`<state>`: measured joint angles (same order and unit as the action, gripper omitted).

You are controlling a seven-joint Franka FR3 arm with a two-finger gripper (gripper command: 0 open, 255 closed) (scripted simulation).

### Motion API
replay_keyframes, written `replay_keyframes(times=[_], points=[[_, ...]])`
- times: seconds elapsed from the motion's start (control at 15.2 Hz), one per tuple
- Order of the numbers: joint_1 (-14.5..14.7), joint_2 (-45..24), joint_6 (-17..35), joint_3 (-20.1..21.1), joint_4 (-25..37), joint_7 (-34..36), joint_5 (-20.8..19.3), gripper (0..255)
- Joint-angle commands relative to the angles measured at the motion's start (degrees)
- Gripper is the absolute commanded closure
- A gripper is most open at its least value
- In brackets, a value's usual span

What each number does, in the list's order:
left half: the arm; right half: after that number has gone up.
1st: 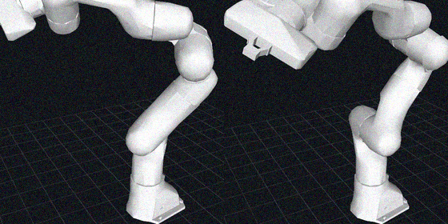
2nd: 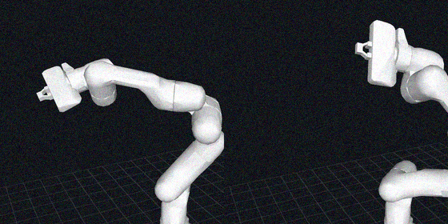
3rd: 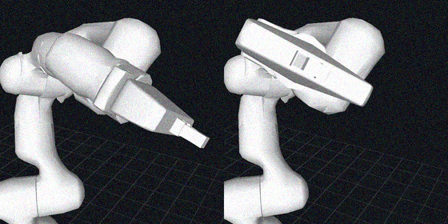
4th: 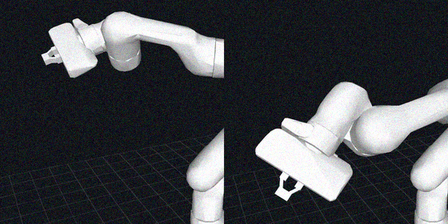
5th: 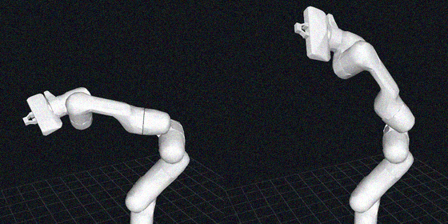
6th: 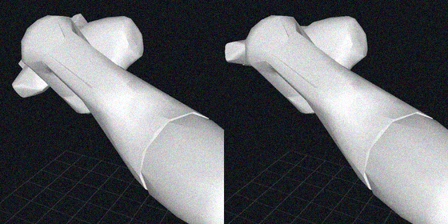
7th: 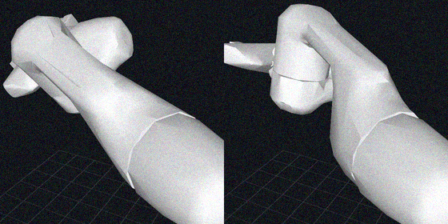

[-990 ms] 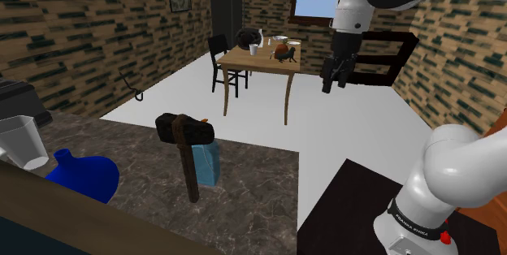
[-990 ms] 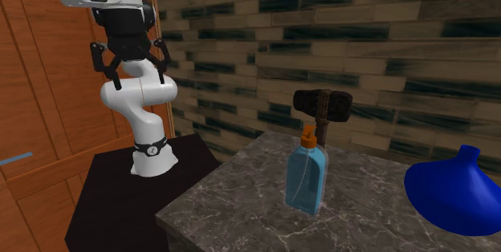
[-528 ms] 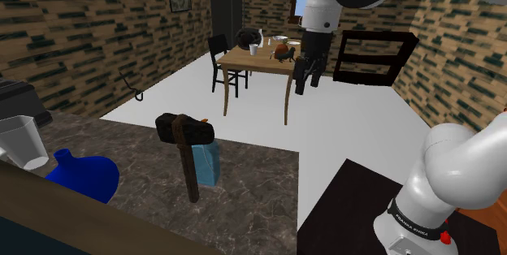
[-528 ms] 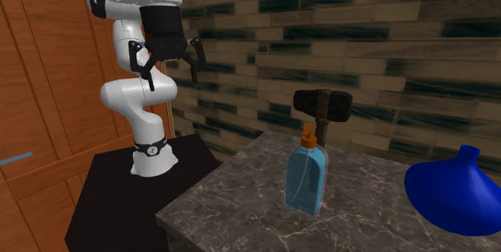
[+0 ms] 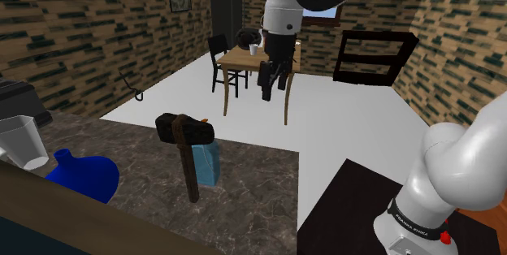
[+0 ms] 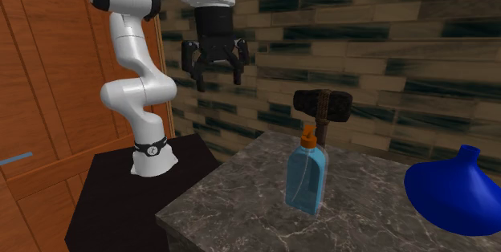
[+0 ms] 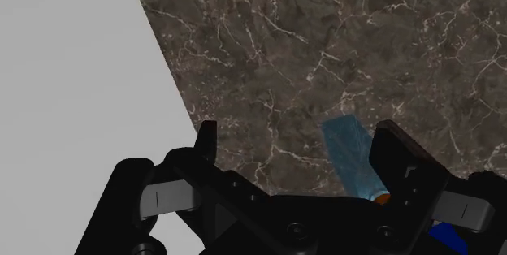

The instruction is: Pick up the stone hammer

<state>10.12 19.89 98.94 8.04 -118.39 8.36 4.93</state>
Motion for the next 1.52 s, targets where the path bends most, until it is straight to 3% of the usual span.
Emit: replay_keyframes(times=[0.0, 0.53, 1.06, 1.45], points=[[0.9, -4.0, 0.6, 1.5, 3.6, 0.3, -0.4, 0], [4.9, -17.6, 0.6, 7.3, 17.6, 2.2, -4.0, 0], [10.9, -32.5, -2.5, 12.0, 35.0, 4.4, -10.5, 0], [10.6, -31.9, 2.3, 11.8, 29.7, 4.5, -10.4, 0]])
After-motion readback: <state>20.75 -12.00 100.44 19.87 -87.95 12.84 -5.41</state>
